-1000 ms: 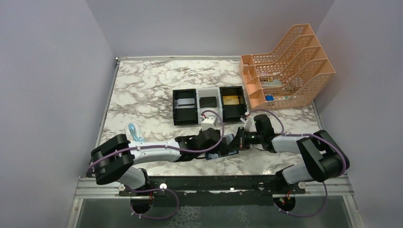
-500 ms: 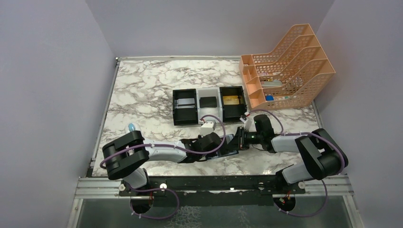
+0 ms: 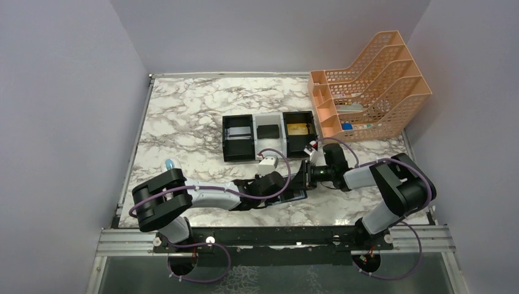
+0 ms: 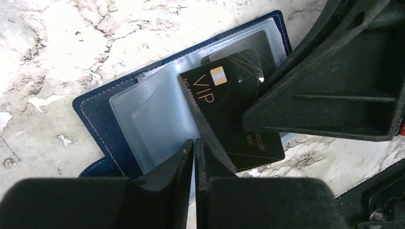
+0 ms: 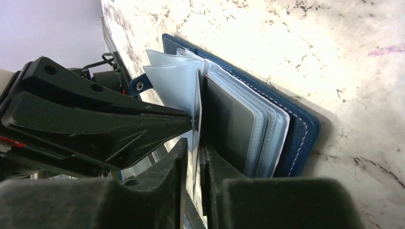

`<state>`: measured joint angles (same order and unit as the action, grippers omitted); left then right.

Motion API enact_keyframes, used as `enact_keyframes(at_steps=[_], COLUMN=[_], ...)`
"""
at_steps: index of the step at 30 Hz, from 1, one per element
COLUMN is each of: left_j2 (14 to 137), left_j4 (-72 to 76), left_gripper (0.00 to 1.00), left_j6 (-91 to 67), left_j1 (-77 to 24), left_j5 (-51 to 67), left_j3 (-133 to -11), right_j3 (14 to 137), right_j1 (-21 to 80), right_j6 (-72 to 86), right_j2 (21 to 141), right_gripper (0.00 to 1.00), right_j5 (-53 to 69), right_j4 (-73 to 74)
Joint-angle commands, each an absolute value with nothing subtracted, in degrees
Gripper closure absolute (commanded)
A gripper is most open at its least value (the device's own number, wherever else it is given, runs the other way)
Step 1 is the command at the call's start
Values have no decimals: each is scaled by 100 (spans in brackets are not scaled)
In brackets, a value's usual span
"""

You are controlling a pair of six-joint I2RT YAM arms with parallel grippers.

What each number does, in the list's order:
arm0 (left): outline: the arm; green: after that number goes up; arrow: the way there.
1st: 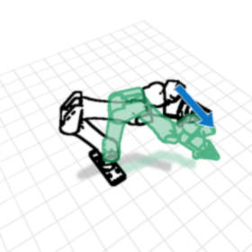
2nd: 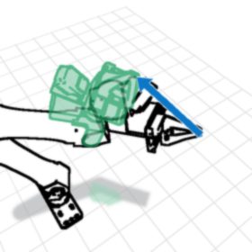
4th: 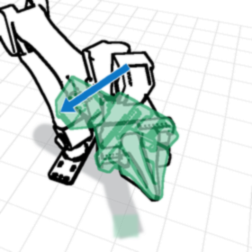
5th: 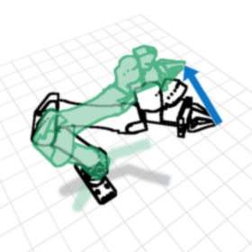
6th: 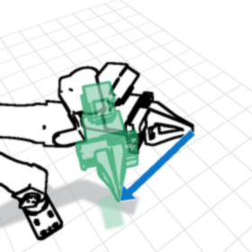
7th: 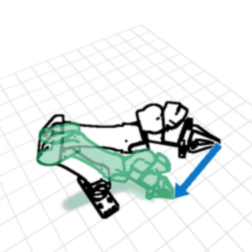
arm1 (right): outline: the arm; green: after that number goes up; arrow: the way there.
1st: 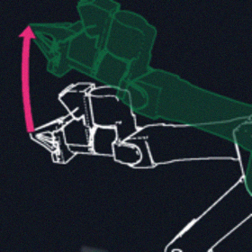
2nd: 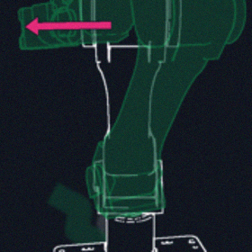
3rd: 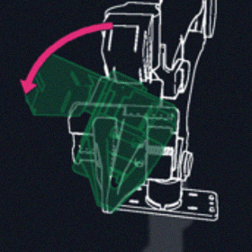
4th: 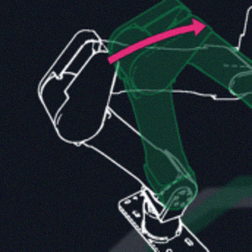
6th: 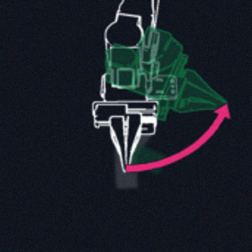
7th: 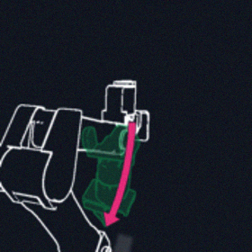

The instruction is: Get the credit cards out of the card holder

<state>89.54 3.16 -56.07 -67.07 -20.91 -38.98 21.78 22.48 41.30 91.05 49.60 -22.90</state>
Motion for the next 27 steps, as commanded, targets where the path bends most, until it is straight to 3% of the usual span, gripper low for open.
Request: enact_keyframes(at_steps=[1, 5, 15, 19, 24, 27], left_j2=[9227, 9235, 8816, 8434, 7943, 7654], left_j4=[-452, -488, -748, -733, -841, -982], left_gripper=[90, 90, 88, 80, 56, 49], left_j6=[-5537, -5537, -5446, -5246, -4924, -4714], left_j1=[-6698, -6701, -6705, -6700, -6615, -6530], left_j5=[-2291, -2309, -2433, -2405, -2366, -2288], left_j3=[-3758, -3778, -3771, -3792, -3832, -3894], right_j3=[2278, 2261, 2203, 2136, 2006, 1887], right_j1=[2231, 2230, 2230, 2229, 2224, 2236], right_j6=[4019, 3871, 3265, 3182, 3048, 2962], right_j2=[9329, 9229, 7442, 6684, 5877, 5393], right_gripper=[87, 99, 99, 99, 99, 99], right_j5=[5097, 4919, 3457, 3202, 2966, 2958], right_j4=[-2524, -2259, -736, -508, -502, -744])
